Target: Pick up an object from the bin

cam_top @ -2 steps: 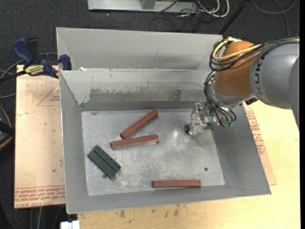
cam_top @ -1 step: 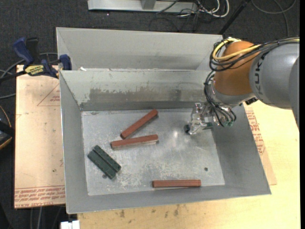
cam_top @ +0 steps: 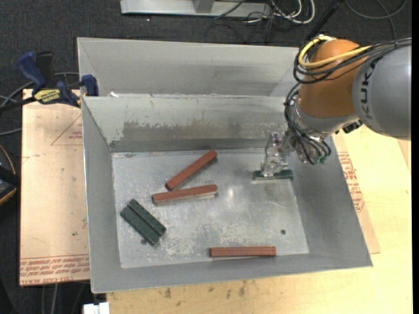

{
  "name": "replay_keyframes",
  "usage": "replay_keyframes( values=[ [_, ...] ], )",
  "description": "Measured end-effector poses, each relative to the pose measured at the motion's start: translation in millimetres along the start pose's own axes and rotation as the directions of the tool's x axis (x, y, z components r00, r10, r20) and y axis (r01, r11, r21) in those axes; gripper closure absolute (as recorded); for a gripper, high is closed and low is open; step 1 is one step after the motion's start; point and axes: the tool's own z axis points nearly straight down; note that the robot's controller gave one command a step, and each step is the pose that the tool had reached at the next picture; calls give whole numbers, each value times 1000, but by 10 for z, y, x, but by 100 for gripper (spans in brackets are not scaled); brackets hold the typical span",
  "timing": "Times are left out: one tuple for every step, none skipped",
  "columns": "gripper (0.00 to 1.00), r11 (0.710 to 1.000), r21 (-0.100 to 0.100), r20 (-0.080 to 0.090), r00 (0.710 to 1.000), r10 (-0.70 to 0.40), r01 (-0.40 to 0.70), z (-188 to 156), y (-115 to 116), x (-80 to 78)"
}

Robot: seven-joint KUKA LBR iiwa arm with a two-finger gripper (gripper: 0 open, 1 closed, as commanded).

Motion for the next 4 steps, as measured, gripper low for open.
replay_keyframes(
  values=[
    [0,999,1,5,999,-36,36,-99,73,-24],
    [100,997,0,2,997,-79,79,282,167,-28],
    [0,997,0,2,997,-80,80,282,169,-29],
    [0,997,0,2,997,-80,80,282,169,-29]
  ],
)
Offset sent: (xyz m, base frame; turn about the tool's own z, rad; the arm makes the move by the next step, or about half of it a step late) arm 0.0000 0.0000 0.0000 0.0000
